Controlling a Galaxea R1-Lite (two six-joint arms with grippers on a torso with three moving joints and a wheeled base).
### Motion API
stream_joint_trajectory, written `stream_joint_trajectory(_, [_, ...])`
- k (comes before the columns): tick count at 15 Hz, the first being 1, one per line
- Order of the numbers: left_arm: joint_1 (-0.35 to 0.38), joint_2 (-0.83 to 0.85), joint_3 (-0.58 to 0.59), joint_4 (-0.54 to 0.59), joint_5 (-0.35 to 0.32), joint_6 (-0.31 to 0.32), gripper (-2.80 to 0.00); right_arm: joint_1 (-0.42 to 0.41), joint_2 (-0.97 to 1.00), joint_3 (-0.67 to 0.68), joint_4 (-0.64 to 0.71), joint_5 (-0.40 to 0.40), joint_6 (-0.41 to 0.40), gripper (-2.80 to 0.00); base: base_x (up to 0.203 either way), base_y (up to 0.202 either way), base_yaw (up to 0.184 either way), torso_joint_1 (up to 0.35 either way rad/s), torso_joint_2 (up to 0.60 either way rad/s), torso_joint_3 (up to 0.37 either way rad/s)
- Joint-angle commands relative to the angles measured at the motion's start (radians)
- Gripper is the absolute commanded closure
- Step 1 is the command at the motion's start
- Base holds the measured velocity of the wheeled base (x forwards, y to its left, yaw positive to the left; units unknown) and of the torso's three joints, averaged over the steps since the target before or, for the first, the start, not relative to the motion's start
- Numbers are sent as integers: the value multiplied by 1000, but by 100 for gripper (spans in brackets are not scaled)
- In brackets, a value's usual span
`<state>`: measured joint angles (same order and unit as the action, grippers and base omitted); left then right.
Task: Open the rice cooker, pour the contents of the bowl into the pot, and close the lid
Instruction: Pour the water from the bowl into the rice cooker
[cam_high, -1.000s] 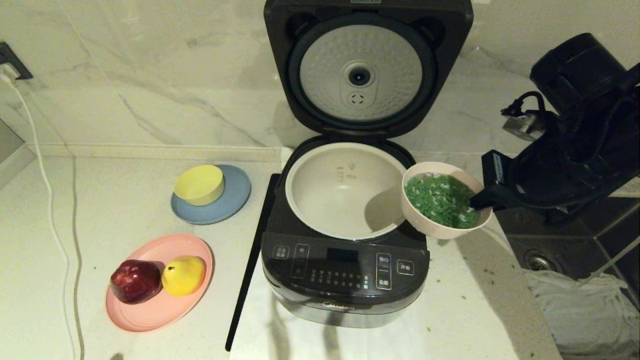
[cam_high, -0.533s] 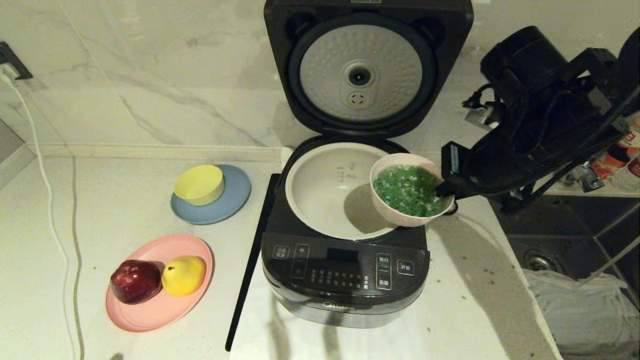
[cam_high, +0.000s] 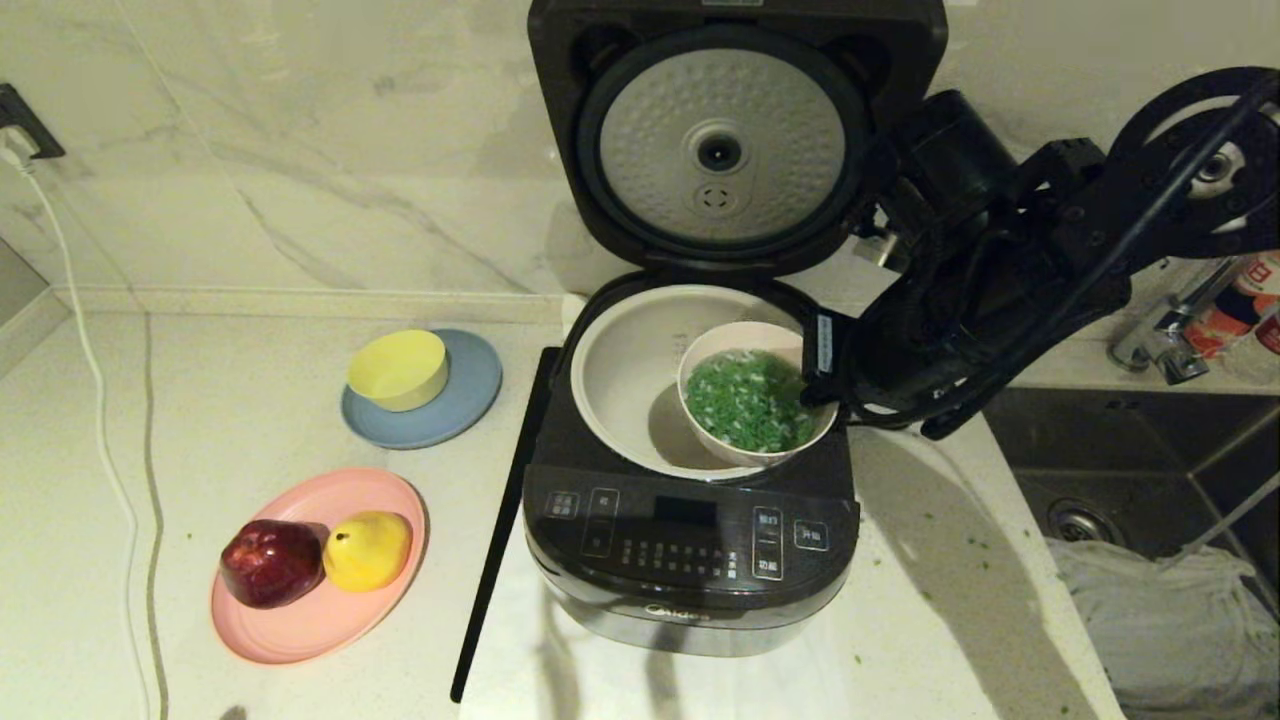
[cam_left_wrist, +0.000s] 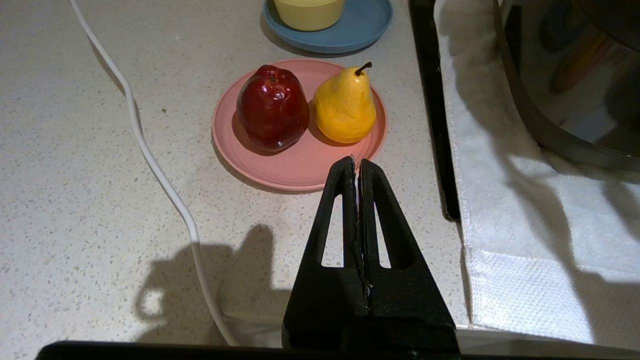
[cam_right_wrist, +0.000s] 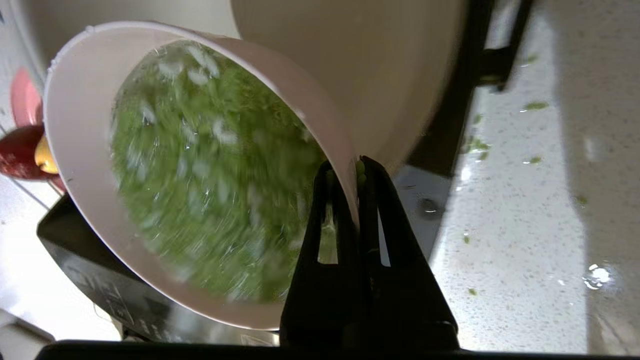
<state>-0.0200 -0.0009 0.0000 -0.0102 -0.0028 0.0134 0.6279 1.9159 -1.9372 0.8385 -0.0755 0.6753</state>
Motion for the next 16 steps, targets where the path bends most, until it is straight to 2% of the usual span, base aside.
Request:
stream_joint_trajectory(1, [0, -1, 8, -1, 0, 0, 0, 33, 13, -3, 4, -4, 6, 0, 0, 0, 0, 0, 0, 0])
stream_joint_trajectory(10, [0, -1, 8, -1, 0, 2, 0, 92, 72, -5, -86, -68, 4, 0, 0, 0, 0, 0, 0, 0])
stream_joint_trajectory(16, [0, -1, 8, -1, 0, 0, 0, 88, 79, -3, -111, -76, 5, 0, 0, 0, 0, 0, 0, 0])
